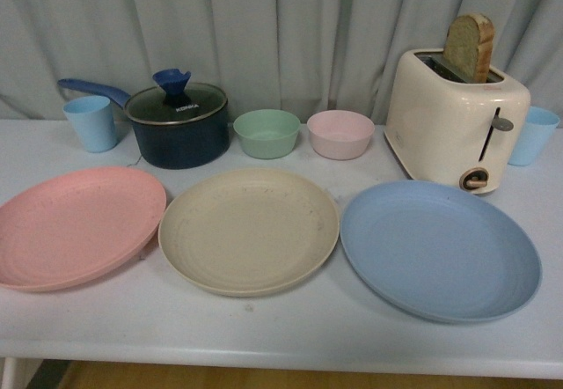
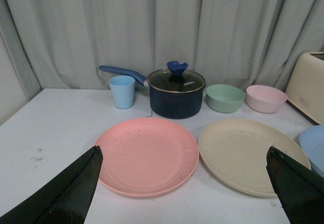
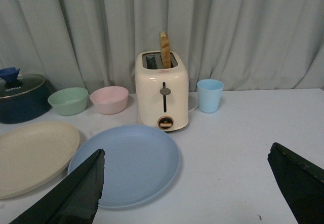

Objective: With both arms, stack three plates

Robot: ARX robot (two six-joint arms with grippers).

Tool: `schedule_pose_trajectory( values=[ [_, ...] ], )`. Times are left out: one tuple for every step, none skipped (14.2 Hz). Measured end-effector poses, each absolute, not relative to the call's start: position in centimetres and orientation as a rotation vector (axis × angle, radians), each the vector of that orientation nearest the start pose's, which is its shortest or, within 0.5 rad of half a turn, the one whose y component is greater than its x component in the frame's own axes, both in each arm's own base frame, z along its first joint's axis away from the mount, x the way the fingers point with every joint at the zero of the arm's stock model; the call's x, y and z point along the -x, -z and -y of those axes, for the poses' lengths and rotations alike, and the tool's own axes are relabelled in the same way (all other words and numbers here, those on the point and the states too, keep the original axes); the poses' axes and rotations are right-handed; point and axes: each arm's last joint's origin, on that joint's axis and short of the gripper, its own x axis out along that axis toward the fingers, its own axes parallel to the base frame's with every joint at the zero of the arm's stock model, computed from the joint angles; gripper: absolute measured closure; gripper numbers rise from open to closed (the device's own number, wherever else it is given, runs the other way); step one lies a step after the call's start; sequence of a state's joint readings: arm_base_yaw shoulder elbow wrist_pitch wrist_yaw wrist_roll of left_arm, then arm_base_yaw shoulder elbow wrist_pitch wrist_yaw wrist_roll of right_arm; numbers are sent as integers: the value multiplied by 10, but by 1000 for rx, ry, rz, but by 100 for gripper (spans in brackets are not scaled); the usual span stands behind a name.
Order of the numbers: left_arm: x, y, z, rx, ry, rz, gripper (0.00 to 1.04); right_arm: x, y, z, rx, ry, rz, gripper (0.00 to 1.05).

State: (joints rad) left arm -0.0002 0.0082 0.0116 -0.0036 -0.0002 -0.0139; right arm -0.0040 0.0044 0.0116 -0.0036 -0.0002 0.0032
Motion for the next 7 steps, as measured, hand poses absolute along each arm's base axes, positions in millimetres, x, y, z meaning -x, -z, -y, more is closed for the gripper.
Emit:
schedule_pose_trajectory(
  values=[
    [-98, -166, 0, 14, 0, 0, 7, -97, -167, 0, -3, 4, 4, 6],
    [-98, -166, 0, 14, 0, 0, 7, -97, -167, 0, -3, 4, 4, 6],
    [-98, -166, 0, 14, 0, 0, 7, -97, -167, 0, -3, 4, 4, 6],
    [-98, -166, 0, 14, 0, 0, 7, -97, -167, 0, -3, 4, 4, 6],
    [-98, -166, 0, 14, 0, 0, 7, -97, -167, 0, -3, 4, 4, 6],
    [-98, -166, 0, 14, 0, 0, 7, -97, -167, 0, -3, 4, 4, 6],
    [-98, -166, 0, 14, 0, 0, 7, -97, -167, 0, -3, 3, 4, 6]
  ],
)
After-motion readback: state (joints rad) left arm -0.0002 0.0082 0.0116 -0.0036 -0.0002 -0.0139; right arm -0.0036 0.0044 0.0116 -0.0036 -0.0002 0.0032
